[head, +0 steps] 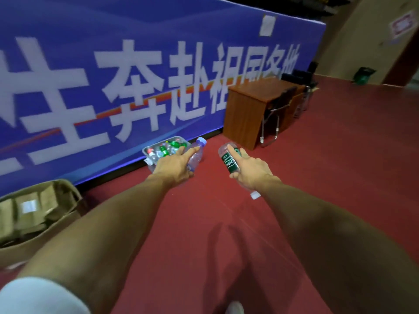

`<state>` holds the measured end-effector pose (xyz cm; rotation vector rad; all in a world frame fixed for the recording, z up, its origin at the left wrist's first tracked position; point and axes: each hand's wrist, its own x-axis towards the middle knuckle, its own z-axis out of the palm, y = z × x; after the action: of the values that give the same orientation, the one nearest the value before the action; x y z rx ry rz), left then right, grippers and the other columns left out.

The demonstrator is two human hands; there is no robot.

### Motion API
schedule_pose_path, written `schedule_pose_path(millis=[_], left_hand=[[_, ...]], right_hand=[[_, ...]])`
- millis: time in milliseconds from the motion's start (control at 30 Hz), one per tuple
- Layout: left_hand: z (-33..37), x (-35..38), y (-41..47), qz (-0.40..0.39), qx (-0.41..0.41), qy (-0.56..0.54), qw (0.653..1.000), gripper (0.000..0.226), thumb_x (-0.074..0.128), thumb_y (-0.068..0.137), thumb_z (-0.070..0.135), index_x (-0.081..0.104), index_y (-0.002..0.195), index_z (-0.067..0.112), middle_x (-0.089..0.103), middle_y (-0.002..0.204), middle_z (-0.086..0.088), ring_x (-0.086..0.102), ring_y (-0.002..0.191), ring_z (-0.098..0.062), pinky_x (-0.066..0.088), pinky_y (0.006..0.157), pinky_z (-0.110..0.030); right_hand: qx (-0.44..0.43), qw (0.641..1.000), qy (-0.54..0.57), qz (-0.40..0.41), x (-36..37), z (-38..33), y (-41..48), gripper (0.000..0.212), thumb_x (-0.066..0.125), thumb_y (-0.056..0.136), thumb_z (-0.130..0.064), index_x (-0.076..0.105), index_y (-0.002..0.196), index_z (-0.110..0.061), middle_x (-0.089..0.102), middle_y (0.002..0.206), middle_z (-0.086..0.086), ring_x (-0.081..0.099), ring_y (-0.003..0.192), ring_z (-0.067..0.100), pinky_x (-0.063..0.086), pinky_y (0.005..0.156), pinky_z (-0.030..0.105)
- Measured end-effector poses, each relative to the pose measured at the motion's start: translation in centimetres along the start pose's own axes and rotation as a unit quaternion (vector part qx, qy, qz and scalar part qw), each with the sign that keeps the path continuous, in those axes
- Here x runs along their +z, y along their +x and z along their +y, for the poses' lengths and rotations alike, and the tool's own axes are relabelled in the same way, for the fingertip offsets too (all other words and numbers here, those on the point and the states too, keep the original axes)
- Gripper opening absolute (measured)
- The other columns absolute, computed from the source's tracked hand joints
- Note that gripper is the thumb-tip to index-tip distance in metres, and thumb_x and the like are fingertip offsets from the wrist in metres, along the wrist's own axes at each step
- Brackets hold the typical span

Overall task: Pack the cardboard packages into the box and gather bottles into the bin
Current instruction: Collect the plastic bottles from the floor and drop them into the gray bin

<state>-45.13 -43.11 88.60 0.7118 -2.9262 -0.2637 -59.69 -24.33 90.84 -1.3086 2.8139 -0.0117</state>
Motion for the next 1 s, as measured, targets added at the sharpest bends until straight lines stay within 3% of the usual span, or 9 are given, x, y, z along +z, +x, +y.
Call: schedule_pose_path(millis=[233,400,700,1000], left_hand=[[-10.0,0.7,9.3,-0.002,-0.089,0.044,0.995,0.073,0.058,0.095,0.037,0.016,0.154,0.045,0.022,0.163,-0.001,0.054,0.127,-0.034,0.047,0.090,-0.044],[-16.1,0.7,19.9,-0.026,-0.131,0.080,0.988,0.071,0.054,0.097,0.043,0.011,0.154,0.046,0.016,0.165,-0.004,0.051,0.131,-0.033,0.049,0.091,-0.045],[-24.5,1.5,36.8,-0.020,-0.164,0.063,0.984,0.067,0.054,0.098,0.043,0.016,0.153,0.045,0.014,0.166,-0.003,0.047,0.134,-0.035,0.049,0.092,-0.047],[-38.2,3.2,53.7,-0.024,-0.157,0.056,0.986,0.066,0.053,0.097,0.035,0.018,0.153,0.038,0.025,0.160,-0.004,0.053,0.124,-0.036,0.049,0.087,-0.048]], right_hand=[[-0.078,0.997,-0.001,-0.013,2.1,-4.8,17.2,0.087,0.060,0.097,-0.040,-0.003,0.157,-0.041,0.026,0.160,0.009,0.058,0.118,0.037,0.046,0.096,0.042],[-0.100,0.995,0.000,-0.027,2.1,-5.6,30.0,0.087,0.057,0.099,-0.037,-0.008,0.157,-0.040,0.017,0.165,0.010,0.057,0.121,0.037,0.046,0.098,0.043],[-0.147,0.988,0.005,-0.049,2.5,-6.9,50.1,0.087,0.057,0.099,-0.035,-0.007,0.158,-0.038,0.024,0.162,0.011,0.058,0.120,0.036,0.047,0.098,0.044],[-0.151,0.986,0.020,-0.062,5.4,-14.7,71.3,0.086,0.058,0.099,-0.035,-0.004,0.158,-0.037,0.033,0.153,0.011,0.056,0.121,0.038,0.045,0.097,0.044]])
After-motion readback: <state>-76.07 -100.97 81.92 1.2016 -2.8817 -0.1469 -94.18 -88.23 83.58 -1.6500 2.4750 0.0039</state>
